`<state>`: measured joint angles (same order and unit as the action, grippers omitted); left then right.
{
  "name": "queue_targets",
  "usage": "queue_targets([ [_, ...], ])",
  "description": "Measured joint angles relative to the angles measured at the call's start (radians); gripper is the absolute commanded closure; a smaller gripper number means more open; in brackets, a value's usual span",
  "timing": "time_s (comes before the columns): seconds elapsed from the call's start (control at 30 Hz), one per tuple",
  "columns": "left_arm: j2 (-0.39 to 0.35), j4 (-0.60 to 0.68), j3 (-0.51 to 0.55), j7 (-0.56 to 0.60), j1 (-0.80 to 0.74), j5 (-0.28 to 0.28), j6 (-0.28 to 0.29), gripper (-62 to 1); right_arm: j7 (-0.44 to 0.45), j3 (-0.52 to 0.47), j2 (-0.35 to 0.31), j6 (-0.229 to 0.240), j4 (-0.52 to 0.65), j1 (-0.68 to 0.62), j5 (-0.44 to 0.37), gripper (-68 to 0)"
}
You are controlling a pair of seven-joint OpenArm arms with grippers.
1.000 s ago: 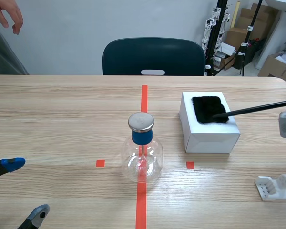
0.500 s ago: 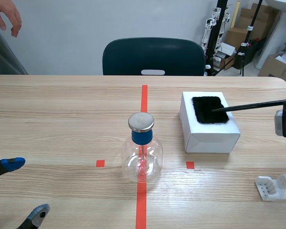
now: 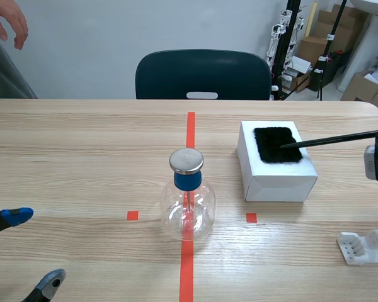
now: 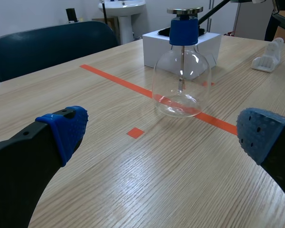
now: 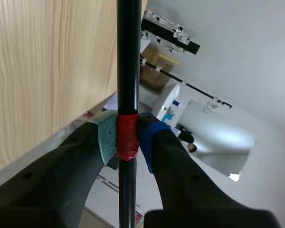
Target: Do the electroscope experiment. rub the rod on the fur
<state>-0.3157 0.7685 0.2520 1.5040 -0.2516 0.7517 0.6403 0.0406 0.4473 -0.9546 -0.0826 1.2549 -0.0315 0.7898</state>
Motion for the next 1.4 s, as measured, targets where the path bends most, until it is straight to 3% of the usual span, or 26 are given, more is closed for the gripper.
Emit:
queue_targets([
  [0.17, 0.000, 0.000, 0.000, 0.000, 0.000, 0.000, 0.000, -62.3, 0.003, 0.000, -0.027, -0.005, 0.014, 0.023, 0.124, -0.2],
  [0.33, 0.000, 0.000, 0.000, 0.000, 0.000, 0.000, 0.000, -62.3, -0.005, 0.000, -0.029, 0.001, 0.082, 0.020, 0.123, -0.2],
  [0.5, 0.000, 0.000, 0.000, 0.000, 0.000, 0.000, 0.000, -62.3, -0.107, 0.000, -0.035, 0.003, 0.090, 0.020, 0.123, -0.2],
  [0.73, 0.000, 0.000, 0.000, 0.000, 0.000, 0.000, 0.000, -62.3, 0.016, 0.000, -0.035, 0.000, 0.089, 0.020, 0.217, -0.2],
  [1.0, 0.000, 0.000, 0.000, 0.000, 0.000, 0.000, 0.000, -62.3, -0.068, 0.000, -0.055, 0.019, 0.093, 0.019, 0.216, -0.2],
  [1.07, 0.000, 0.000, 0.000, 0.000, 0.000, 0.000, 0.000, -62.3, -0.058, 0.000, -0.063, 0.017, 0.093, 0.020, 0.220, -0.2],
  [1.13, 0.000, 0.000, 0.000, 0.000, 0.000, 0.000, 0.000, -62.3, 0.007, 0.000, -0.065, 0.011, 0.095, 0.020, 0.249, -0.2],
  [1.3, 0.000, 0.000, 0.000, 0.000, 0.000, 0.000, 0.000, -62.3, 0.035, 0.000, -0.065, 0.014, 0.132, 0.020, 0.254, -0.2],
  [1.4, 0.000, 0.000, 0.000, 0.000, 0.000, 0.000, 0.000, -62.3, -0.009, 0.000, -0.065, 0.017, 0.137, 0.020, 0.219, -0.2],
])
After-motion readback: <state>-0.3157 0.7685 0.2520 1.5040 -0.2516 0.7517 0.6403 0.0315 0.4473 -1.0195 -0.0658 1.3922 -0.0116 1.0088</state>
